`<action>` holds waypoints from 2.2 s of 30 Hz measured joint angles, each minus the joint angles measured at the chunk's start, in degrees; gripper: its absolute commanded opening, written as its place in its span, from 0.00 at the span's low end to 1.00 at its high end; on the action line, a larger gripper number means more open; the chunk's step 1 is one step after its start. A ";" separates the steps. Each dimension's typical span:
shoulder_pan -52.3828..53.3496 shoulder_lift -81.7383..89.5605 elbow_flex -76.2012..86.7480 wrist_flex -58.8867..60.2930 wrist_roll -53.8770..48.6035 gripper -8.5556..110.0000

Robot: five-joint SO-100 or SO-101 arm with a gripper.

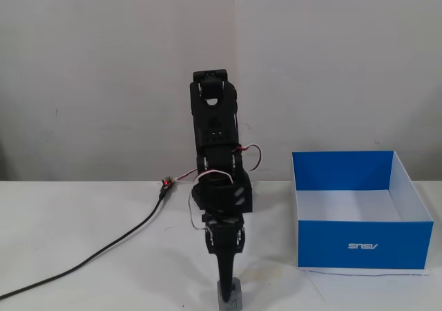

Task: Pick the gray block and keep it in the box.

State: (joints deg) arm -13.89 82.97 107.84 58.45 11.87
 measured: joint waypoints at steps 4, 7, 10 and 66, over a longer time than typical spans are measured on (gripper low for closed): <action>-0.62 -1.85 -1.05 -0.62 0.53 0.28; -1.05 -3.43 -1.67 -0.79 0.97 0.27; -1.23 -5.01 -1.85 -1.14 0.97 0.27; -39.55 20.83 -18.19 19.60 0.97 0.14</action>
State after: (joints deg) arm -53.44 103.80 89.65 78.05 12.83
